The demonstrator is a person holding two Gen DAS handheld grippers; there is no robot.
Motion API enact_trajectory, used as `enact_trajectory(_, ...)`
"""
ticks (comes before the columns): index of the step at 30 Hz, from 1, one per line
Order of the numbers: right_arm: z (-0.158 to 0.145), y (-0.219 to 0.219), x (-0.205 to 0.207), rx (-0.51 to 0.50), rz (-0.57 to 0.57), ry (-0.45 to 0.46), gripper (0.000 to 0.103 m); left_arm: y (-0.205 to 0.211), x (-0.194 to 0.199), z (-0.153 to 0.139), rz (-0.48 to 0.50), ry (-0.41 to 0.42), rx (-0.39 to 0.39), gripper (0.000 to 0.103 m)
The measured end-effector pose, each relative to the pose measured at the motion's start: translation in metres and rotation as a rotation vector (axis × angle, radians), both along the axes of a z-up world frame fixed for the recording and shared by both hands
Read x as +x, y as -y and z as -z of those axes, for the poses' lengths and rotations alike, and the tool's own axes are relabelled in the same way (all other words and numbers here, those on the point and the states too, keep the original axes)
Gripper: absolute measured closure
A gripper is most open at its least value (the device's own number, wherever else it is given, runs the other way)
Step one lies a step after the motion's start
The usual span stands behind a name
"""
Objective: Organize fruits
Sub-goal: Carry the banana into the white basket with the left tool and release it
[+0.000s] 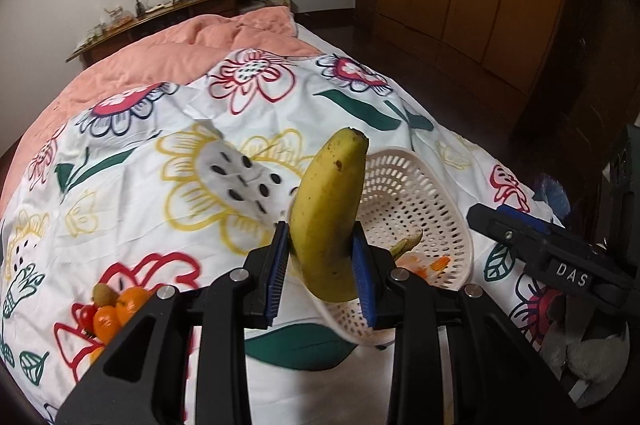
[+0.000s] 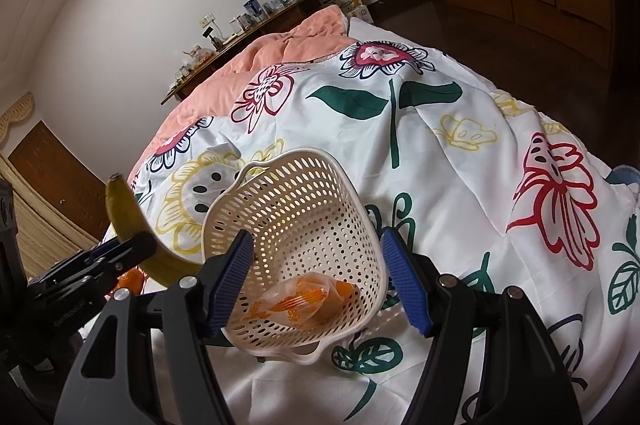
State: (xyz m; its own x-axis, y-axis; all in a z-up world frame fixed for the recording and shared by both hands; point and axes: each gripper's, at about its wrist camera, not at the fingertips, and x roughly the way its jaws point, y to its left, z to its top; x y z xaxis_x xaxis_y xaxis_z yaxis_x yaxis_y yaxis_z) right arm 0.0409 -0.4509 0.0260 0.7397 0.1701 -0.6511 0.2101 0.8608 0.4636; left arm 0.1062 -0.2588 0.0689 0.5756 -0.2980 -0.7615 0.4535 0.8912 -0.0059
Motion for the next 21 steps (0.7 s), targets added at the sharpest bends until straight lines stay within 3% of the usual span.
enact_trajectory(4, 0.001, 0.004, -0.001, 0.001, 0.009, -0.001, 0.036, 0.017, 0.002, 0.005, 0.044, -0.018, -0.001, 0.068)
enact_trajectory(7, 0.0, 0.006, -0.002, -0.003, 0.016, 0.0, 0.036, 0.018, -0.001, 0.002, 0.044, 0.022, -0.005, 0.041)
enact_trajectory(8, 0.0, 0.006, -0.002, -0.004, 0.017, 0.001, 0.036, 0.016, -0.002, 0.0, 0.04, 0.036, -0.008, 0.037)
enact_trajectory(15, -0.001, 0.002, -0.002, -0.006, 0.008, 0.002, 0.036, -0.007, 0.006, -0.003, -0.035, 0.037, -0.014, 0.036)
enact_trajectory(21, -0.002, -0.004, -0.001, -0.012, -0.002, -0.001, 0.035, -0.024, 0.006, -0.003, -0.082, 0.047, -0.01, 0.028)
